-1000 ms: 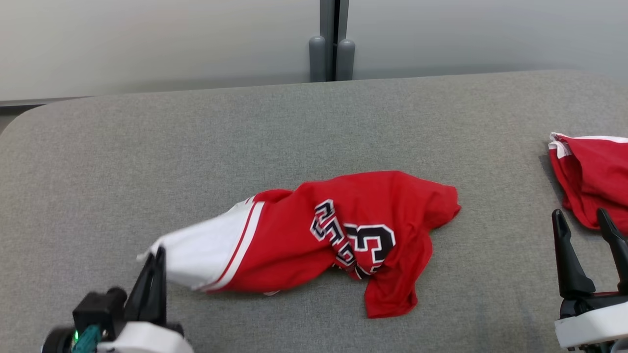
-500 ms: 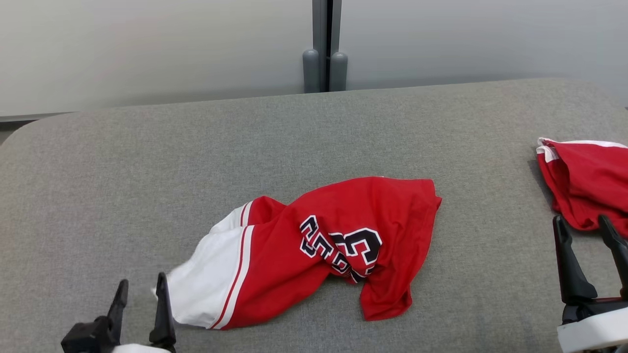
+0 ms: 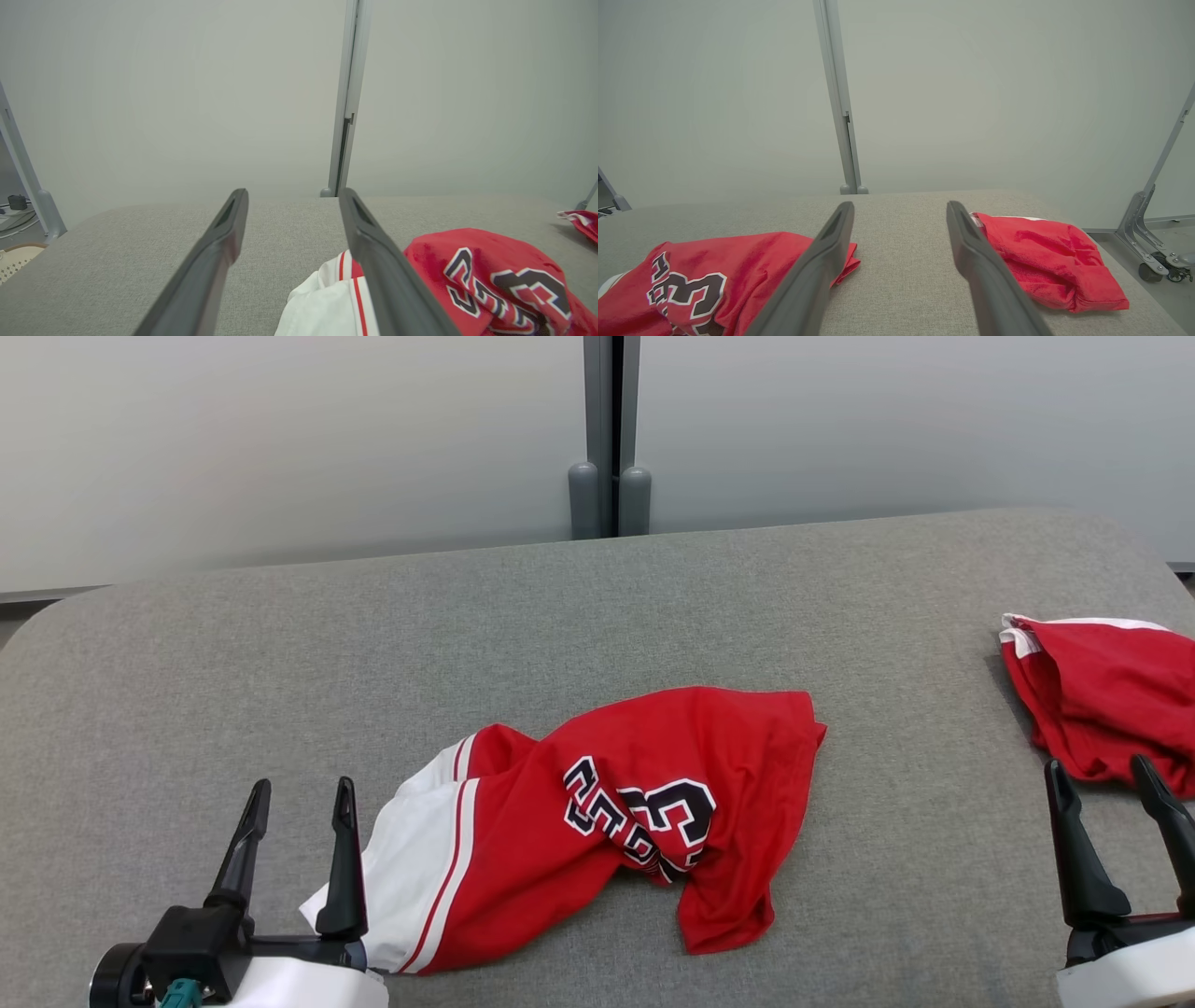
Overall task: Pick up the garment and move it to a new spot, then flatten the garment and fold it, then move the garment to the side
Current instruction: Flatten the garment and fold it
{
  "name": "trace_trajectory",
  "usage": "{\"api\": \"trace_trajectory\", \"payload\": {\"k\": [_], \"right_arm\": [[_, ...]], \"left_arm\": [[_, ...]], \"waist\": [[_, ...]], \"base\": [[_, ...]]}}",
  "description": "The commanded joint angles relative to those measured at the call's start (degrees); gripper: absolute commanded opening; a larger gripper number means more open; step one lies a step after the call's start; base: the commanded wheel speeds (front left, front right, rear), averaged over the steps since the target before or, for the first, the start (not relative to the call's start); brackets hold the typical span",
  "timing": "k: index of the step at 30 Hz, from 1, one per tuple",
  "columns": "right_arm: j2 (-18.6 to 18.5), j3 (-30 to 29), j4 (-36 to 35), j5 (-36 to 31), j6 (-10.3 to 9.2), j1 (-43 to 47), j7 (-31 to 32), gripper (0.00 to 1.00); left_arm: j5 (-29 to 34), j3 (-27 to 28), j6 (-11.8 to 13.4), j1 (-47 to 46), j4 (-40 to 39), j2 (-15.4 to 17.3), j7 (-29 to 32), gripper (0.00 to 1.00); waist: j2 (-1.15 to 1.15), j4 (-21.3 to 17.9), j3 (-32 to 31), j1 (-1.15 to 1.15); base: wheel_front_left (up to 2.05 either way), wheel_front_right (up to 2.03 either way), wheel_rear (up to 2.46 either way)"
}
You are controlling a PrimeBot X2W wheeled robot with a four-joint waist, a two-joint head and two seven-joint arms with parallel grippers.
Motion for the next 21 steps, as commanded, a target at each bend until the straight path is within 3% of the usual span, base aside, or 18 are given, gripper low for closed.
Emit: {"api": "trace_trajectory", "payload": {"k": [1, 21], "right_arm": [[-0.17, 0.09, -0.05, -0.06, -0.03, 0.60, 0.10, 1.00], [-0.19, -1.15, 0.76, 0.44, -0.03, -0.26, -0.35, 1.00]], "left_arm": [[0.49, -0.04, 0.09, -0.10, -0.33, 0.53, 0.16, 1.00], [0.35, -0.58, 1.29, -2.32, -3.48, 1.21, 3.47, 1.00]], "waist": [[0.00, -0.04, 0.05, 0.00], [0.00, 2.10, 2.39, 0.00]], "base": [[0.00, 0.00, 0.00], [0.00, 0.00, 0.00]]}}
